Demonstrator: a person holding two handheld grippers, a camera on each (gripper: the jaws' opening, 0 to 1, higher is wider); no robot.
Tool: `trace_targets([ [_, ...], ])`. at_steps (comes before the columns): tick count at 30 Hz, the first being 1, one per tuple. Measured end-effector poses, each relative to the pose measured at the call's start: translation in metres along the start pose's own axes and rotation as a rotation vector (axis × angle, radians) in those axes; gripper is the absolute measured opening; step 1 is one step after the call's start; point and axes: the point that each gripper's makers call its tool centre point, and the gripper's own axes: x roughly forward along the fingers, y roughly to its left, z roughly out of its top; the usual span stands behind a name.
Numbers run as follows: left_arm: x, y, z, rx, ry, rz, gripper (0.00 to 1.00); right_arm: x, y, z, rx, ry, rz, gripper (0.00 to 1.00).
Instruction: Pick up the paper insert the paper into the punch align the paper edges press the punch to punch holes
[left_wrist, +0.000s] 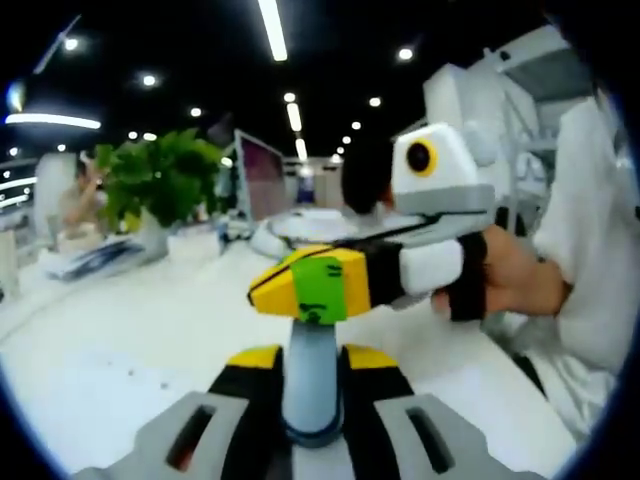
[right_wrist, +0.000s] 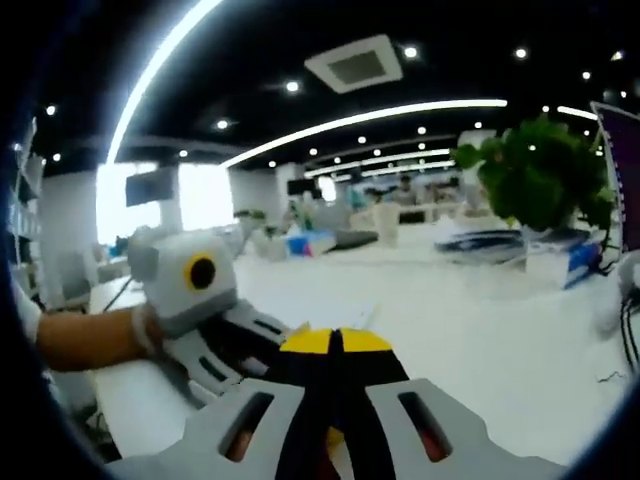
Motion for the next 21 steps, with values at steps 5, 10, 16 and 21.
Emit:
trace_targets([
  [5, 0.000, 0.001, 0.000, -0.002, 0.001, 0.002, 0.25, -0.004, -0.017, -0.025, 0.083, 0.062, -0.051, 0.02],
  [10, -0.001, 0.001, 0.000, -0.003, 0.001, 0.003, 0.25, -0.009, -0.011, -0.026, 0.138, 0.064, -0.038, 0.01],
  [16, -0.002, 0.003, -0.001, -0.002, 0.002, 0.003, 0.25, -0.006, -0.010, -0.026, 0.153, 0.051, -0.037, 0.02],
  [21, -0.002, 0.005, -0.001, -0.002, 0.006, 0.004, 0.25, -0.004, -0.011, -0.017, 0.041, 0.036, -0.046, 0.03],
])
